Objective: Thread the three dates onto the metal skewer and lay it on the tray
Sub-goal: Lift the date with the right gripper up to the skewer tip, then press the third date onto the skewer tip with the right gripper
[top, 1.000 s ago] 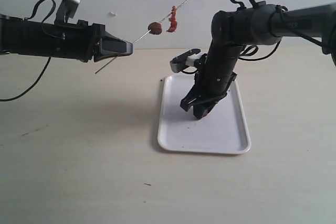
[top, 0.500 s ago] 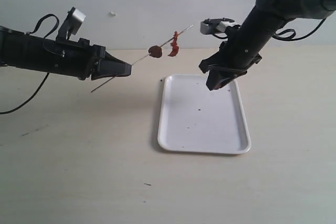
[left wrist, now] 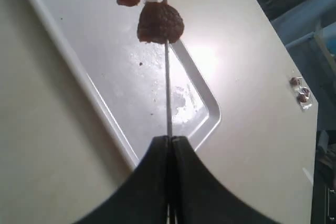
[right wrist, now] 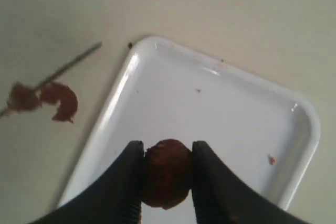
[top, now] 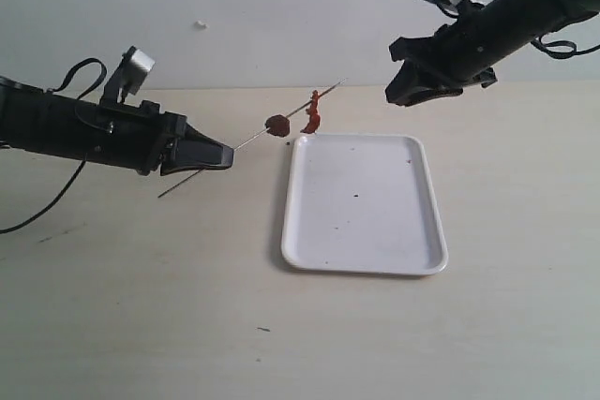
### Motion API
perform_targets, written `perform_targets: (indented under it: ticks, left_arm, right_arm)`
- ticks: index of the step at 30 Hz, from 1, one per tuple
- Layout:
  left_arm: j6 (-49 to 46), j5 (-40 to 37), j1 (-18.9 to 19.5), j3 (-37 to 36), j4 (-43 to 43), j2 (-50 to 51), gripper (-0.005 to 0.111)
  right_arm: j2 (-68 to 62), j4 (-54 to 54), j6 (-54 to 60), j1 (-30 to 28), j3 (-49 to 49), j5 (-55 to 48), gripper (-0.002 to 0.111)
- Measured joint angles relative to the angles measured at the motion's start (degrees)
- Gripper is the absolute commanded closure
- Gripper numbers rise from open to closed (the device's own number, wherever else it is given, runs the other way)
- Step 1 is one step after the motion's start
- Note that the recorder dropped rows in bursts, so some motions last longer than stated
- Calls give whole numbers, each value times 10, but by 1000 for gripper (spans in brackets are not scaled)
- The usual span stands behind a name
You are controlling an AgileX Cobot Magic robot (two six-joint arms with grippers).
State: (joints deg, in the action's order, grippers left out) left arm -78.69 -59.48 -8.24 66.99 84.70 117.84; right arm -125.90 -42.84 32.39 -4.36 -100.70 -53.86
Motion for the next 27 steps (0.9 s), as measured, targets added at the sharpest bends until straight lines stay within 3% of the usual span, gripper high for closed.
perform_targets:
  ticks: [13,27]
  left_arm:
    - [-16,-44,0,-27,32,0,107]
    - [-18,-44,0,-27,59,0,107]
  right_arm:
    - [-2,-152,4,-1,0,72,78]
    - [-48,-307,11,-1,0,47,78]
